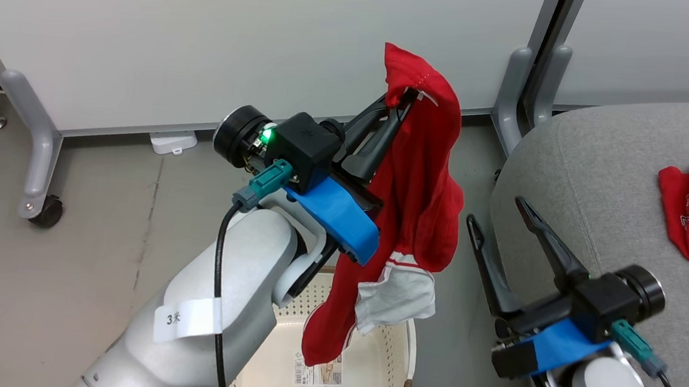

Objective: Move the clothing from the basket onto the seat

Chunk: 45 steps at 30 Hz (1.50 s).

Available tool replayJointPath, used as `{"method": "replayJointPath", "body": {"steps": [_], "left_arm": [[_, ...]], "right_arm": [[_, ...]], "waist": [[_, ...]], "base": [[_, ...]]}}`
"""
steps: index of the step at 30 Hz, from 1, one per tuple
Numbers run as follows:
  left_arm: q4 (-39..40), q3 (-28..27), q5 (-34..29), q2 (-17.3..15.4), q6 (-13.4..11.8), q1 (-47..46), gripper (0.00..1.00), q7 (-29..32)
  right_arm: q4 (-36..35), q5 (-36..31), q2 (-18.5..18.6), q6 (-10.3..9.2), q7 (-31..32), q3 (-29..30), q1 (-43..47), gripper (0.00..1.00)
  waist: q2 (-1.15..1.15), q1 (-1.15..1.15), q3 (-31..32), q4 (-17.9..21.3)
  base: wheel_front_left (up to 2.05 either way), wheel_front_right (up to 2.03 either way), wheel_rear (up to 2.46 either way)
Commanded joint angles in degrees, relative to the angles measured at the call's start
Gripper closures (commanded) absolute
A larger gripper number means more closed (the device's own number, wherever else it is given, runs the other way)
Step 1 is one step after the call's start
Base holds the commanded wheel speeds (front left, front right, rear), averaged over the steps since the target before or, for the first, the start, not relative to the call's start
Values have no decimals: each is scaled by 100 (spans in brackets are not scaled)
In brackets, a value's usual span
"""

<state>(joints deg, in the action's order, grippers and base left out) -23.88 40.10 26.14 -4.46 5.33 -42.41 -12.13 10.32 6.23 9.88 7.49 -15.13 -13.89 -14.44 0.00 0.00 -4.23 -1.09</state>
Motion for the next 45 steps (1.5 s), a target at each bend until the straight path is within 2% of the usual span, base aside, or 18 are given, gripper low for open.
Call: {"method": "replayJointPath", "body": {"steps": [1, 10, 17, 25, 26, 27, 45], "left_arm": [[38, 26, -10, -16, -27, -57, 100, 3], [103, 128, -46, 9, -18, -214, 100, 6], [143, 268, -54, 56, 3, -377, 100, -7], [172, 409, -12, 96, 8, -484, 100, -39], [175, 417, -7, 101, 4, -492, 100, -47], [175, 425, -1, 105, -1, -497, 100, -51], [63, 502, 87, 114, -40, -518, 100, -131]], "right_arm": [[41, 40, 60, 1, -4, -119, -203, 0], [646, -62, -4, 1, -3, -683, -1184, 0], [1375, -137, -127, 1, -3, -862, -1808, 0], [2113, -183, -270, 1, -3, -936, -2110, 0], [2213, -146, -295, 1, -3, -953, -2128, 60], [2291, -112, -325, 1, -3, -973, -2167, 100], [2381, 5, -325, 1, -4, -1013, -2220, 100]], "waist": [[0, 0, -42, -11], [0, 0, -305, -79], [0, 0, -489, -192], [0, 0, -571, -248], [0, 0, -571, -249], [0, 0, -571, -246], [0, 0, -515, -187]], "base": [[0, 0, 0], [0, 0, 0], [0, 0, 0], [0, 0, 0], [0, 0, 0], [0, 0, 0], [0, 0, 0]]}}
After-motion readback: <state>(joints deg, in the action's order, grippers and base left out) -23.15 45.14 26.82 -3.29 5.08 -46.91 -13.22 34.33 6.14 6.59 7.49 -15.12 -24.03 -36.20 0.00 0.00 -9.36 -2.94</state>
